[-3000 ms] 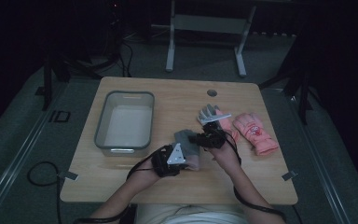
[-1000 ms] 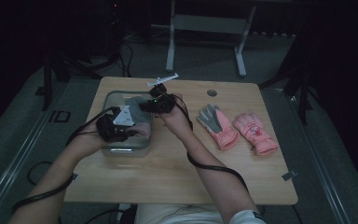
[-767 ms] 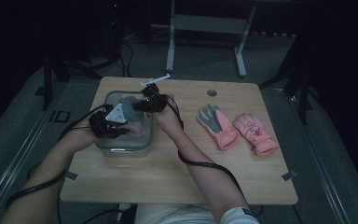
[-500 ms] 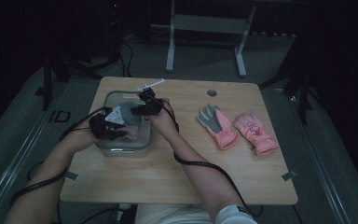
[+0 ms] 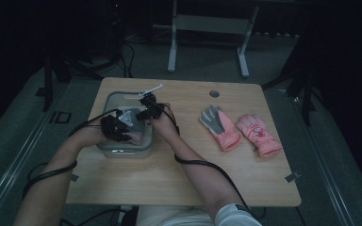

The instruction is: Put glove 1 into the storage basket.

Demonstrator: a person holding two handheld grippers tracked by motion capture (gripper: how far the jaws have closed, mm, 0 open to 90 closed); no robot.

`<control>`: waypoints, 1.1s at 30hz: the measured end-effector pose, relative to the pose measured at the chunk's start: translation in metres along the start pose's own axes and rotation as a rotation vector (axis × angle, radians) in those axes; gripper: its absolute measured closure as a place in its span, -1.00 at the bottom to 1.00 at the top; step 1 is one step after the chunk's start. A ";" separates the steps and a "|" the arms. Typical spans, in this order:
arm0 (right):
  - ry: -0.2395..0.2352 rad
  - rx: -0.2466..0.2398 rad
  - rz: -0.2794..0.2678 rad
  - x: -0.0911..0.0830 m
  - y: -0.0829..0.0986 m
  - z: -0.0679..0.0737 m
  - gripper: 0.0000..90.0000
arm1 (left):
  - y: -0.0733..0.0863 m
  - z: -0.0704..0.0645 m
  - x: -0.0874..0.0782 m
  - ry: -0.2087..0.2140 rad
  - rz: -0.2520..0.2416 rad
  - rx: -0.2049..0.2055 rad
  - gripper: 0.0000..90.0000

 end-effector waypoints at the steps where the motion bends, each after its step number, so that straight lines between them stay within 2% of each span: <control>1: -0.002 0.000 0.005 0.000 0.000 0.000 0.58 | 0.000 0.001 0.002 0.002 0.005 -0.003 0.58; 5: 0.040 -0.021 -0.010 -0.005 -0.004 -0.003 0.50 | -0.001 0.003 0.007 0.018 0.031 0.001 0.58; 7: 0.016 0.004 -0.030 -0.011 -0.006 -0.004 0.47 | -0.001 0.004 0.008 0.018 0.025 0.003 0.58; 12: -0.010 0.013 -0.056 -0.025 -0.005 -0.006 0.41 | -0.002 0.005 0.008 0.024 0.025 0.000 0.50; 15: -0.032 0.004 -0.069 -0.034 -0.002 -0.005 0.40 | -0.001 0.005 0.002 0.013 0.024 -0.009 0.38; 16: -0.042 -0.007 -0.073 -0.037 -0.001 -0.003 0.40 | -0.002 0.004 0.000 -0.004 0.019 -0.012 0.36; 20: -0.129 -0.015 -0.106 -0.056 0.005 0.004 0.45 | -0.003 -0.001 -0.012 -0.046 -0.042 -0.045 0.13; 21: -0.140 -0.026 -0.112 -0.062 0.007 0.005 0.45 | -0.003 -0.001 -0.014 -0.051 -0.055 -0.065 0.13; 22: -0.140 -0.026 -0.112 -0.062 0.007 0.005 0.45 | -0.003 -0.001 -0.014 -0.051 -0.055 -0.065 0.05; 23: -0.149 -0.041 -0.125 -0.072 0.011 0.006 0.45 | -0.005 -0.002 -0.021 -0.069 -0.072 -0.102 -0.04; 26: -0.145 -0.064 -0.136 -0.085 0.017 0.004 0.46 | -0.014 -0.008 -0.032 -0.063 -0.119 -0.131 -0.04; 30: -0.128 -0.089 -0.132 -0.098 0.026 -0.004 0.46 | -0.029 -0.015 -0.045 -0.072 -0.160 -0.129 -0.05; 33: -0.103 -0.108 -0.130 -0.108 0.034 -0.012 0.47 | -0.043 -0.019 -0.054 -0.060 -0.212 -0.143 -0.01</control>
Point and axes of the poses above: each handheld gripper's, and its own axes: x roughly forward along the jaws, y roughly out of its underside, z roughly to its left, the point moved 7 cm from there along x, roughly forward along the jaws, and after that the axes turned 2 degrees about z, right-handed, at the moved point
